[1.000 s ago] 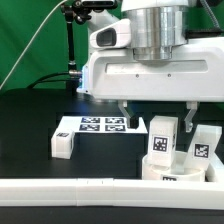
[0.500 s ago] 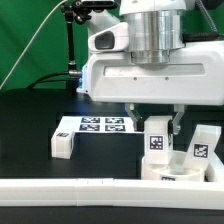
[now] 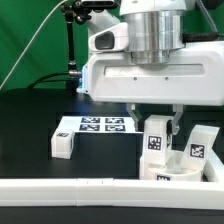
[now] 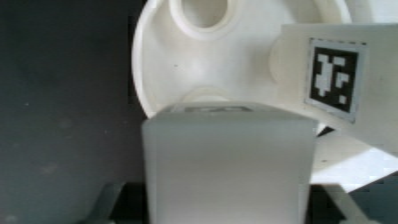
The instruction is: Assemble stool
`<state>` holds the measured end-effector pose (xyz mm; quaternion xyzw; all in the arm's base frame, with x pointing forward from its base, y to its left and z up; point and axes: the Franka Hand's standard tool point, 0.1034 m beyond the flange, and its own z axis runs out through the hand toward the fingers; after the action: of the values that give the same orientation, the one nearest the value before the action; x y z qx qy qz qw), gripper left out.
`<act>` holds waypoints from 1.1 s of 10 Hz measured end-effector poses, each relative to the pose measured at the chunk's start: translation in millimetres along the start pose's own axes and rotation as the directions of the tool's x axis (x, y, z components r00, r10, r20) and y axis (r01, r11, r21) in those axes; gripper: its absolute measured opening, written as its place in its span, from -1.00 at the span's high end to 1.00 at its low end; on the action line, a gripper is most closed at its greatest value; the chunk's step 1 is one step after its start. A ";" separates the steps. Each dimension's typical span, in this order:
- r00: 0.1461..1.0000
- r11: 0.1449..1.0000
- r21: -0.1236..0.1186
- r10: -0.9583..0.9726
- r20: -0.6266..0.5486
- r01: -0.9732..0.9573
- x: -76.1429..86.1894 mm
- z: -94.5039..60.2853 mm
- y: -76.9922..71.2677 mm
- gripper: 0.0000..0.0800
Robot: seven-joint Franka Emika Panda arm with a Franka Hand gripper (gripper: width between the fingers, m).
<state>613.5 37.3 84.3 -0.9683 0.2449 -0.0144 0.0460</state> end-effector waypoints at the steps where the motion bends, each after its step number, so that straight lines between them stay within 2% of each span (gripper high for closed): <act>1: 0.995 0.995 0.005 0.096 0.003 -0.096 -0.6 0.1 -1.1 0.16; 3: 0.983 0.983 0.009 0.185 0.006 -0.185 -1.1 0.5 -1.7 0.16; 6: 0.878 0.878 0.037 0.476 0.038 -0.478 0.1 1.0 0.0 0.16; 8: 0.712 0.709 0.072 0.699 0.063 -0.702 2.2 1.2 3.0 0.16; 9: 0.677 0.673 0.071 0.734 0.065 -0.736 1.6 1.3 1.8 0.16; 11: 0.496 0.491 0.070 0.863 0.096 -0.868 0.5 1.6 0.5 0.16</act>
Offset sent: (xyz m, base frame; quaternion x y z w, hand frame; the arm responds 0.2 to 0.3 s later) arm 0.0026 -0.0085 -0.0037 0.0148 -0.0094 0.2333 0.9722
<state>613.7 36.7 82.7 -0.7108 0.6952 0.0204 0.1056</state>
